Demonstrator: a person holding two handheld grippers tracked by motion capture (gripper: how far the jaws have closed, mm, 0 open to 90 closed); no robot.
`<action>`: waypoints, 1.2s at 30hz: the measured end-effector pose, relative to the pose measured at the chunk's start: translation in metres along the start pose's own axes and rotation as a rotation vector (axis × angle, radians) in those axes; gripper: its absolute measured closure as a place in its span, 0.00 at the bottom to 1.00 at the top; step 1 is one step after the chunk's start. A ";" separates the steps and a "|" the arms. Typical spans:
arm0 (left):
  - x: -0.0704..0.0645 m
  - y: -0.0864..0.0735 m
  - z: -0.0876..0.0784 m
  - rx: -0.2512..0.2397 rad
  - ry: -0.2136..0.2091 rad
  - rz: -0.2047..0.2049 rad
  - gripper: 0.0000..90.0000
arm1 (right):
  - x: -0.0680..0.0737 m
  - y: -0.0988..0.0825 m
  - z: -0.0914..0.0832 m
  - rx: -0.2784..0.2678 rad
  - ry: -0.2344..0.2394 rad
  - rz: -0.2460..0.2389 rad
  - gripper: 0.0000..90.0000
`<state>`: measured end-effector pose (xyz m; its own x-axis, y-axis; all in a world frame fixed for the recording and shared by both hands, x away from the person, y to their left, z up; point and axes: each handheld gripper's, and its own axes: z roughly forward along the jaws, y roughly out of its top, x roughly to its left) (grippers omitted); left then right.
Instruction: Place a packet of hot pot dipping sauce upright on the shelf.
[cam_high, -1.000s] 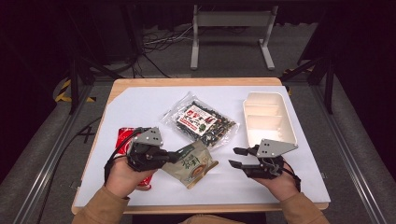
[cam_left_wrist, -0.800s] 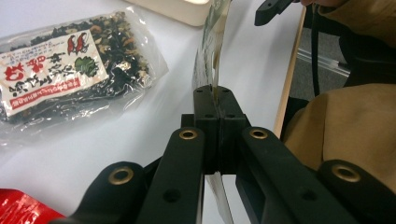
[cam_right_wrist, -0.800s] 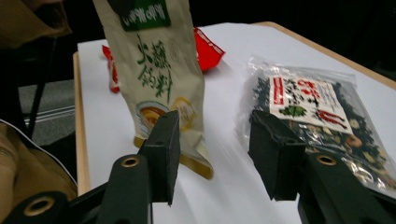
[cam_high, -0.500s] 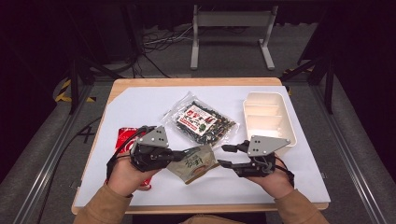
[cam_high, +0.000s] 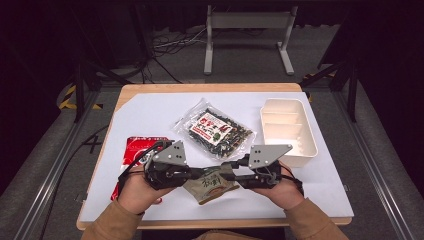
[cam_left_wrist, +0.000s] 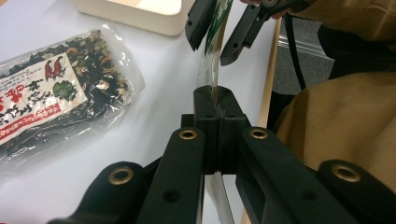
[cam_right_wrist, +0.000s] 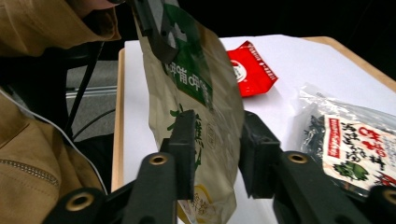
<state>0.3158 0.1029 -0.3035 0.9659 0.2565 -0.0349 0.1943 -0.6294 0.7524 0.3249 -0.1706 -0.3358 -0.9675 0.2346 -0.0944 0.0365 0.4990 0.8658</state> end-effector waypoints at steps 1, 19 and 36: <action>0.000 0.000 0.000 0.000 -0.001 0.001 1.00 | 0.000 0.001 0.002 0.006 0.007 -0.002 0.80; 0.004 -0.003 -0.002 -0.042 -0.003 -0.032 0.98 | 0.003 0.007 0.004 0.063 0.016 0.026 1.00; 0.020 -0.027 -0.026 -0.171 0.062 -0.074 0.58 | -0.015 0.015 -0.023 0.046 -0.060 0.050 1.00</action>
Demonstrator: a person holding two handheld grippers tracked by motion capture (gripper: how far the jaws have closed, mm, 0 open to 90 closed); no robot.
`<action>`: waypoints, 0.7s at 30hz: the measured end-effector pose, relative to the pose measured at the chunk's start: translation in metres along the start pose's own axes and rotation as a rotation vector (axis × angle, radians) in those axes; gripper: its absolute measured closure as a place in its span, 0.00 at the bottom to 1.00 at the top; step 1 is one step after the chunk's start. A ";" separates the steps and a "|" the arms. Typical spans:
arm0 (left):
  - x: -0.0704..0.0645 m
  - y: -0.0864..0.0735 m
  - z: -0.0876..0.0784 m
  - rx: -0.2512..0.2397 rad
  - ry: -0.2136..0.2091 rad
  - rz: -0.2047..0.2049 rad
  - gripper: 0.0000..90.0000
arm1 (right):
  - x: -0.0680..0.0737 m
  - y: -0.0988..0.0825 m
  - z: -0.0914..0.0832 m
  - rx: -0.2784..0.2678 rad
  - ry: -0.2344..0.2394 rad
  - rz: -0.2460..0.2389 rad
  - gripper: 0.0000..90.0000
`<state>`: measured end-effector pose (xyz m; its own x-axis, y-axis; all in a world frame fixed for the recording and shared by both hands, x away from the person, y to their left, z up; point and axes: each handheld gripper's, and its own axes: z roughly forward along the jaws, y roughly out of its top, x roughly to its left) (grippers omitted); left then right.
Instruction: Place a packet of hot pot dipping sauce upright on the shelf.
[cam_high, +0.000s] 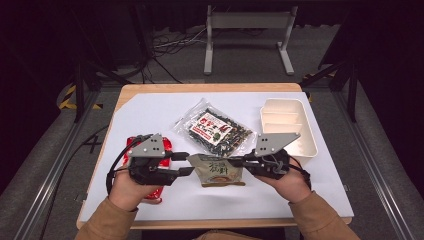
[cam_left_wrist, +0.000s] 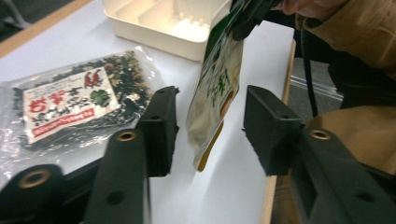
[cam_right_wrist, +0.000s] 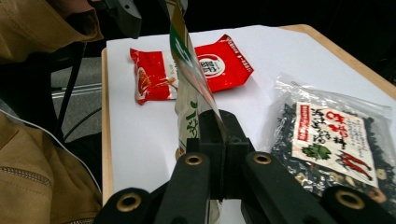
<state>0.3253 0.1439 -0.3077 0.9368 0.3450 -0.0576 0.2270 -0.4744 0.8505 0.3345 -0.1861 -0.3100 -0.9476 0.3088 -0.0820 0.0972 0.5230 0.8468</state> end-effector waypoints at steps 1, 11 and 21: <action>0.001 -0.001 -0.002 -0.002 0.001 -0.006 0.58 | -0.001 0.001 -0.002 0.003 -0.007 -0.003 1.00; 0.013 -0.015 -0.015 -0.046 0.048 -0.012 0.49 | -0.017 0.011 -0.022 0.001 -0.050 -0.009 1.00; 0.025 -0.030 -0.016 -0.029 0.074 -0.021 0.45 | -0.037 0.015 -0.041 -0.002 -0.089 -0.009 1.00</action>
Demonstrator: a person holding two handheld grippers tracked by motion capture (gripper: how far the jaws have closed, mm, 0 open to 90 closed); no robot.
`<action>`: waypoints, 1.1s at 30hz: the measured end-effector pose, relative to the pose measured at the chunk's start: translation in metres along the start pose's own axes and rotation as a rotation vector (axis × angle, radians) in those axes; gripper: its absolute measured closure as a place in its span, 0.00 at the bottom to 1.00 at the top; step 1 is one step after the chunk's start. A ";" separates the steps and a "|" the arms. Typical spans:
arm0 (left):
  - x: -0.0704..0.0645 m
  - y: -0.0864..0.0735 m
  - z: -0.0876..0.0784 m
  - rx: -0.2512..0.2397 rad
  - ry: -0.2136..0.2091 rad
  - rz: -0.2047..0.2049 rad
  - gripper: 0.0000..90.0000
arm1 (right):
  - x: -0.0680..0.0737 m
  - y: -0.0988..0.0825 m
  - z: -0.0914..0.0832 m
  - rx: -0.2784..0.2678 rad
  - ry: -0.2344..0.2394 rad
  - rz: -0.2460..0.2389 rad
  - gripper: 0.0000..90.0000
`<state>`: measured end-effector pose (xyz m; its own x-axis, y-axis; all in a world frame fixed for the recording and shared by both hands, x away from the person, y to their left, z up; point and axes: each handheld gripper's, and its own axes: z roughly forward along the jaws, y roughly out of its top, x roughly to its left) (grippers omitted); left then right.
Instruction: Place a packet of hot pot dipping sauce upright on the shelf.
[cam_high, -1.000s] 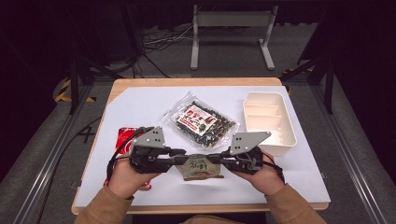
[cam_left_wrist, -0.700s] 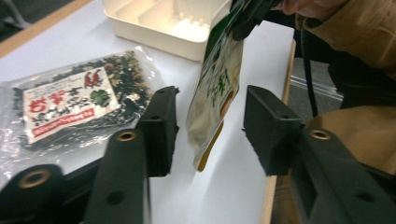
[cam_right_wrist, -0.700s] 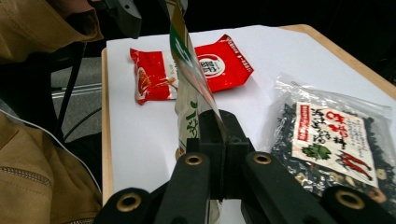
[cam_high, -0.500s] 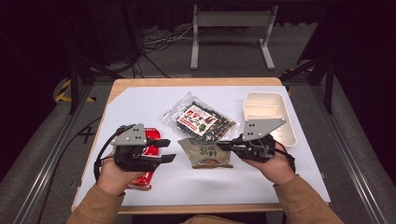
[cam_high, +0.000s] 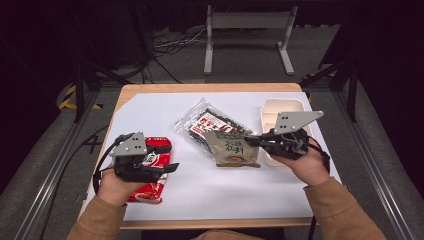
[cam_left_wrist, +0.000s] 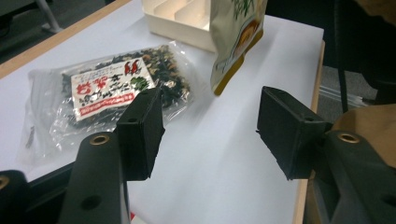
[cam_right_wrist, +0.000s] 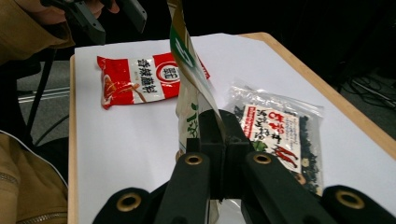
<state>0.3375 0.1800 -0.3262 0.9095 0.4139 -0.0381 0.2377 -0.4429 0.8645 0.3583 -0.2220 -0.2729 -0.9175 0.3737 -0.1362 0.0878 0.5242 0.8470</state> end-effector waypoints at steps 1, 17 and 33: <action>0.001 -0.002 0.000 -0.002 0.004 -0.006 0.45 | -0.001 0.000 -0.001 0.000 -0.004 0.000 1.00; 0.011 -0.022 -0.009 0.016 0.060 -0.062 0.39 | -0.036 0.003 -0.022 -0.012 -0.074 -0.030 1.00; 0.018 -0.028 -0.014 0.010 0.101 -0.073 0.34 | -0.077 -0.001 -0.037 -0.032 -0.173 -0.042 1.00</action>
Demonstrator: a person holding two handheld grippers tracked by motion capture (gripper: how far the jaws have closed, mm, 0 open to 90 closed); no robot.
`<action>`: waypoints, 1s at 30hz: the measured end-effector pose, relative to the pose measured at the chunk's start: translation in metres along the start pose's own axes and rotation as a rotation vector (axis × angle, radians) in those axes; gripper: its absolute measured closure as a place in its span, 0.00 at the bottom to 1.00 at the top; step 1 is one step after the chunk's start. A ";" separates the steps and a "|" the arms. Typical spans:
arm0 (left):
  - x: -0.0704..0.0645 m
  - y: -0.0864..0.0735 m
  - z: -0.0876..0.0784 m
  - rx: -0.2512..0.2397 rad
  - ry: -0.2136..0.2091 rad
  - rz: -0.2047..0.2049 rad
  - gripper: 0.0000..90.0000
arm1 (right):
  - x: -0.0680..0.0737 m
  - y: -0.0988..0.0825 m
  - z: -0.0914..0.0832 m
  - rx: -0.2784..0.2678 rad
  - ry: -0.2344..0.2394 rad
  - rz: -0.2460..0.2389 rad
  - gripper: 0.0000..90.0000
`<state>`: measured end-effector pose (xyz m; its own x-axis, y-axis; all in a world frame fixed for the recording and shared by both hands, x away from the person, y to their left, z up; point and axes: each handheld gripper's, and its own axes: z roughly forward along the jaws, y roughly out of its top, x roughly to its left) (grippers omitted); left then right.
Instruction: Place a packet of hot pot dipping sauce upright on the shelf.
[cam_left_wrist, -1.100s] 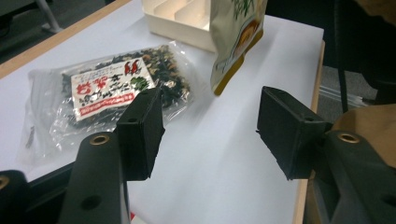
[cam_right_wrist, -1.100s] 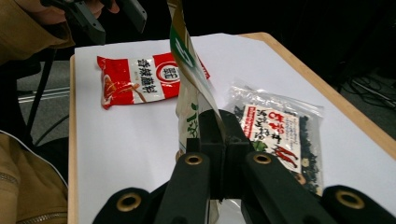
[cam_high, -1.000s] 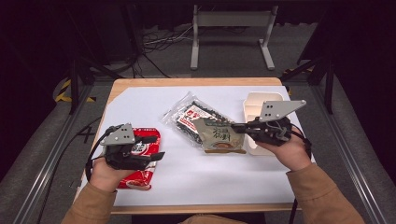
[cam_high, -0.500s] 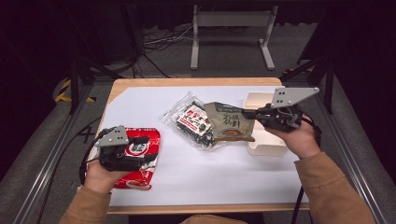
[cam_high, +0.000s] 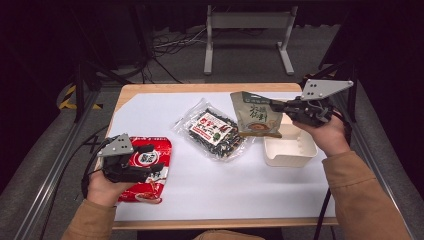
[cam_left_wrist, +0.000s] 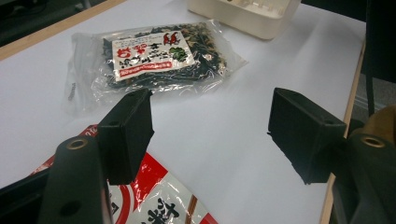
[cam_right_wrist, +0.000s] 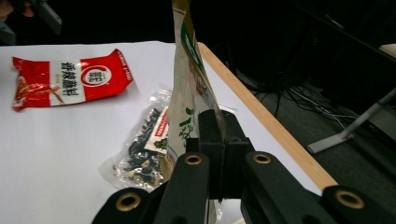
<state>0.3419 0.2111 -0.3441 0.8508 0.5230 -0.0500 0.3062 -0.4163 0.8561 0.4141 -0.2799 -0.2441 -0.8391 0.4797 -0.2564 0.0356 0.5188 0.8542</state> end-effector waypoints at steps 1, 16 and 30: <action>0.000 0.000 0.000 0.001 0.004 0.002 0.34 | -0.002 -0.001 0.000 -0.003 -0.008 -0.001 1.00; 0.010 -0.005 -0.002 -0.003 0.058 -0.043 0.33 | -0.033 -0.018 -0.006 -0.037 -0.118 -0.016 1.00; 0.015 -0.007 -0.001 -0.004 0.068 -0.047 0.33 | -0.062 -0.031 -0.008 -0.037 -0.236 0.029 1.00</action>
<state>0.3518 0.2225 -0.3500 0.8048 0.5909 -0.0551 0.3433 -0.3877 0.8555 0.4607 -0.3309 -0.2513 -0.6882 0.6480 -0.3264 0.0341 0.4783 0.8775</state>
